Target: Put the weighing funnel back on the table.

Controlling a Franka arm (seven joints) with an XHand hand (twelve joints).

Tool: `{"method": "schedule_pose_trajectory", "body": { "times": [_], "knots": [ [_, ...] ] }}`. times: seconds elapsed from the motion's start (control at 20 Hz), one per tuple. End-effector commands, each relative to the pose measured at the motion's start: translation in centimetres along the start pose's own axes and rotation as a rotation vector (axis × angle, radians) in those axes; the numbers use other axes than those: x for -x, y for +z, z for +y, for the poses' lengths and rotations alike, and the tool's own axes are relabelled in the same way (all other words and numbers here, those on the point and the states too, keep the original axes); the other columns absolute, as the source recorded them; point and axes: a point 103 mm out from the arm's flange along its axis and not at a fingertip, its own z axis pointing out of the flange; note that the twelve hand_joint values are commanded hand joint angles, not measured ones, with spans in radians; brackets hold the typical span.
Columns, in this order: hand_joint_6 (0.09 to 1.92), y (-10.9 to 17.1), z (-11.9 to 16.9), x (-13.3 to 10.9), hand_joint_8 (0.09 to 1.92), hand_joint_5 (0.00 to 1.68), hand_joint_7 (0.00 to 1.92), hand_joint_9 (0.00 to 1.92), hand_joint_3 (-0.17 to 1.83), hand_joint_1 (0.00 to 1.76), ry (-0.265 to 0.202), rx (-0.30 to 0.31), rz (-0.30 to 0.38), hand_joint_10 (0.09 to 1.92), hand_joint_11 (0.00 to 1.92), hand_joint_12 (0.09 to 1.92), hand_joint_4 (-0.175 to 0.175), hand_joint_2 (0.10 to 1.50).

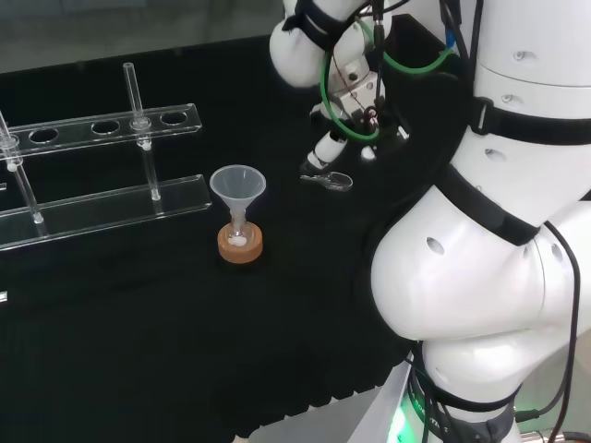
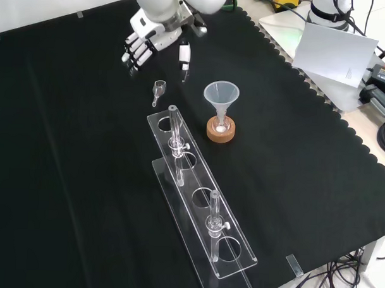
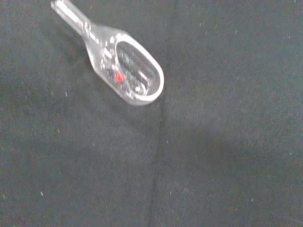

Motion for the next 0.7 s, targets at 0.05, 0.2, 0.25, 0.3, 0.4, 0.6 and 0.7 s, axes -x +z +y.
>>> {"method": "schedule_pose_trajectory", "body": {
  "times": [0.05,0.2,0.25,0.3,0.4,0.6,0.7],
  "knots": [
    [0.09,-3.5,-0.5,1.0,0.09,0.09,0.26,0.13,0.12,0.3,0.038,0.009,0.047,0.09,0.0,1.02,0.041,0.65],
    [0.09,-6.0,-0.8,1.3,0.09,0.03,0.2,0.09,0.1,0.28,0.058,0.043,0.094,0.09,0.0,0.93,0.036,0.65],
    [0.09,-7.0,-1.0,1.4,0.09,0.01,0.18,0.06,0.09,0.28,0.062,0.053,0.109,0.09,0.0,0.88,0.035,0.65],
    [0.09,-7.4,-1.2,1.4,0.09,0.01,0.16,0.04,0.08,0.27,0.064,0.053,0.113,0.09,0.0,0.82,0.034,0.66],
    [0.09,-7.9,-1.5,1.4,0.09,0.0,0.12,0.01,0.06,0.25,0.066,0.053,0.122,0.09,0.0,0.7,0.035,0.66],
    [0.09,-8.3,-2.2,1.0,0.09,0.0,0.09,0.0,0.04,0.24,0.061,0.051,0.12,0.09,0.0,0.59,0.039,0.66],
    [0.09,-8.6,-2.4,0.7,0.09,0.0,0.08,0.0,0.04,0.24,0.056,0.05,0.12,0.09,0.0,0.58,0.04,0.66]
  ]
}}
